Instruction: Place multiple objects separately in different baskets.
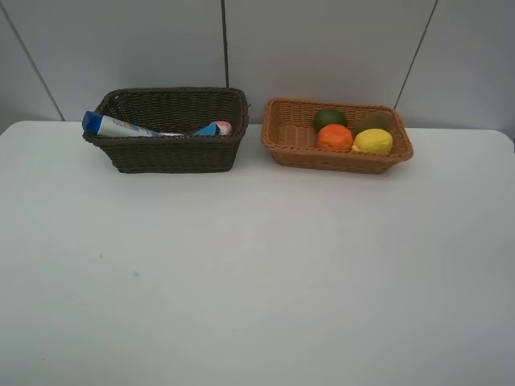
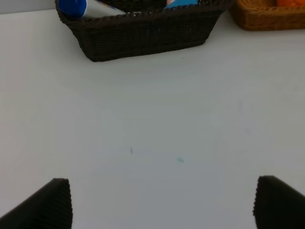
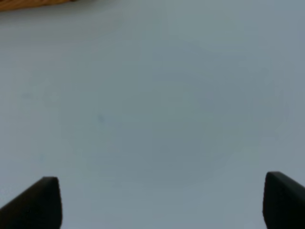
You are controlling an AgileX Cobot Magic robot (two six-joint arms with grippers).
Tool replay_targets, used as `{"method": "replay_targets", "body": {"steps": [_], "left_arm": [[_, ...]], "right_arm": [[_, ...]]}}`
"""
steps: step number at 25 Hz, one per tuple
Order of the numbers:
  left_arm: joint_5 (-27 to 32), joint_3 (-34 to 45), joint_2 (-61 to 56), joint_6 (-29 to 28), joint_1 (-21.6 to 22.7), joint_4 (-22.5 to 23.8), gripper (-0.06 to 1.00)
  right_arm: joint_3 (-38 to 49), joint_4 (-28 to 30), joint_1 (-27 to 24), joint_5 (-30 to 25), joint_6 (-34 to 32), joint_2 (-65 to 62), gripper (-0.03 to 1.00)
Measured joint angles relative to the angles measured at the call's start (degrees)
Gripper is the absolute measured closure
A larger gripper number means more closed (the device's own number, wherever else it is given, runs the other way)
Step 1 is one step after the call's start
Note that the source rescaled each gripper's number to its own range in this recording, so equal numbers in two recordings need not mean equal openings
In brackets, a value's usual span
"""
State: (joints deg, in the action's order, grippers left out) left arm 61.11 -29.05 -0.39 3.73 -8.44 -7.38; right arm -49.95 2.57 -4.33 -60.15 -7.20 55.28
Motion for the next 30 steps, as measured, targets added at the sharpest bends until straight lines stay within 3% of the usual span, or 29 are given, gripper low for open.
{"method": "replay_targets", "body": {"steps": [6,15,30], "left_arm": [[0.0,0.0,0.0,0.0,0.0,0.0,-0.06],[0.0,0.0,0.0,0.0,0.0,0.0,-0.06],[0.0,0.0,0.0,0.0,0.0,0.0,-0.06]], "right_arm": [[11.8,-0.2,0.0,1.2,-0.1,-25.8,-0.03],[17.2,-0.2,0.0,-3.4,0.4,-52.7,-0.03],[20.0,-0.2,0.2,-1.5,3.5,-55.4,-0.03]]}}
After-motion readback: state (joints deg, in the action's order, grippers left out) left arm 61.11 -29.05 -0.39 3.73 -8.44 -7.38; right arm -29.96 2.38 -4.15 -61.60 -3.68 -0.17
